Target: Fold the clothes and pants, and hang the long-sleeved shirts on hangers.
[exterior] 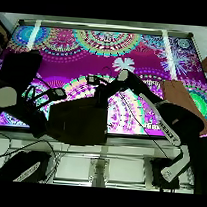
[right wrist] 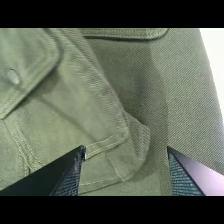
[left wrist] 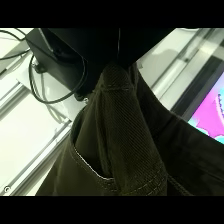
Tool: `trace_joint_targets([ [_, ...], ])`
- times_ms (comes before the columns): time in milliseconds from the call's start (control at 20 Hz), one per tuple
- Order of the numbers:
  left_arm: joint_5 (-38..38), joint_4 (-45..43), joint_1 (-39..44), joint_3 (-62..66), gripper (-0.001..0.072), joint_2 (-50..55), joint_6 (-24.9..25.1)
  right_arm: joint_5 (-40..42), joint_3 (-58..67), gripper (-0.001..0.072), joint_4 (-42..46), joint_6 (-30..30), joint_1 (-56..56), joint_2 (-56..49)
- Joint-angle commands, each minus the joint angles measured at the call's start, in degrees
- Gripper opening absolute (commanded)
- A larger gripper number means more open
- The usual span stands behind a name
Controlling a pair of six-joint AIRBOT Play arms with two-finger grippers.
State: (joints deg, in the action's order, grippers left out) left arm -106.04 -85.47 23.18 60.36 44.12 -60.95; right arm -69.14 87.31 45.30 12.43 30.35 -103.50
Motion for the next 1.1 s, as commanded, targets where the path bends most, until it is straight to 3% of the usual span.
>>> trace_joint_targets([
  [0,-0.11,-1.49,0.0,-0.13,0.0038,-2.34,0.02,-4.07,2.56,0.0553,-2.08,0.42,0.04,-4.59],
  [200,-0.11,-2.84,0.0,-0.13,0.0039,-2.69,0.02,-9.33,2.56,0.0552,-5.2,1.4,0.13,-7.15],
  [550,-0.11,-2.8,0.0,-0.13,0.0039,-3.3,-0.5,-6.36,3.19,0.0528,-6.32,0.11,1.18,-10.16],
  [750,-0.11,-2.82,0.0,-0.13,0.0039,-4.0,-1.31,-6.69,10.8,0.0524,-5.16,1.84,1.14,-12.57],
  [1000,-0.09,-2.89,0.0,-0.13,0.0039,-4.04,-1.27,-14.88,12.96,0.0501,-5.01,5.29,2.84,-16.59],
  [1050,-0.09,-3.32,-0.02,-0.13,0.0039,-4.04,-1.27,-16.98,12.96,0.0451,-4.94,6.14,3.48,-16.9],
])
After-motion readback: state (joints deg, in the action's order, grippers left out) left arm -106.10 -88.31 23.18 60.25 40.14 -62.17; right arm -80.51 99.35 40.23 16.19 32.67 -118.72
